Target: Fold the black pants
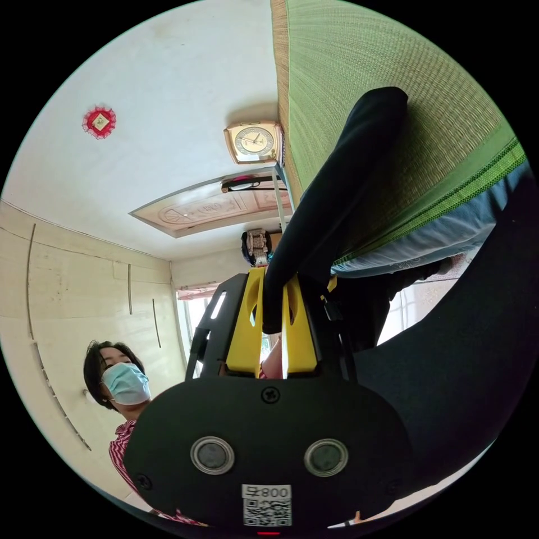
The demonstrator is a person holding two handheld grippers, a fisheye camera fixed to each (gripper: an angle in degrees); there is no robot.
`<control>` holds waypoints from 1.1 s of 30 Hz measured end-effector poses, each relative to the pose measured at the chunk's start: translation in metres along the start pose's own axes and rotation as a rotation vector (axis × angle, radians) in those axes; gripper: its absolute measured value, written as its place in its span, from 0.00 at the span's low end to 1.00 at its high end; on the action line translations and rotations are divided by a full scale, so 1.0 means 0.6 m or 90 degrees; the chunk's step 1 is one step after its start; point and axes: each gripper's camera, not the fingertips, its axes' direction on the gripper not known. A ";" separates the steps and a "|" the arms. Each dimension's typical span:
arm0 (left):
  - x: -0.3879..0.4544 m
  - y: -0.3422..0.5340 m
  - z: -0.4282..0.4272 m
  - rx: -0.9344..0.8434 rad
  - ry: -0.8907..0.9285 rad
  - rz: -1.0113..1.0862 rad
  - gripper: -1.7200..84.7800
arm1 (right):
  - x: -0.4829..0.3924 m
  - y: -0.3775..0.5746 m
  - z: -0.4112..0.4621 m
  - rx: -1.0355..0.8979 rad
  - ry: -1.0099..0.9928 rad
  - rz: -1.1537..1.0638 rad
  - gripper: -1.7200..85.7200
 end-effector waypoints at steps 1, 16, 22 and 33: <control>-0.002 -0.004 0.000 0.006 0.001 -0.003 0.22 | -0.002 -0.001 0.000 -0.001 0.001 -0.001 0.06; -0.015 -0.024 0.010 0.002 0.042 0.031 0.21 | 0.012 0.009 -0.034 0.014 -0.018 0.006 0.06; -0.015 -0.026 0.017 0.021 0.027 0.043 0.22 | 0.016 0.012 -0.032 0.013 -0.015 0.007 0.06; -0.017 -0.049 0.033 0.072 -0.008 -0.003 0.19 | 0.029 0.017 -0.021 0.008 -0.002 0.011 0.06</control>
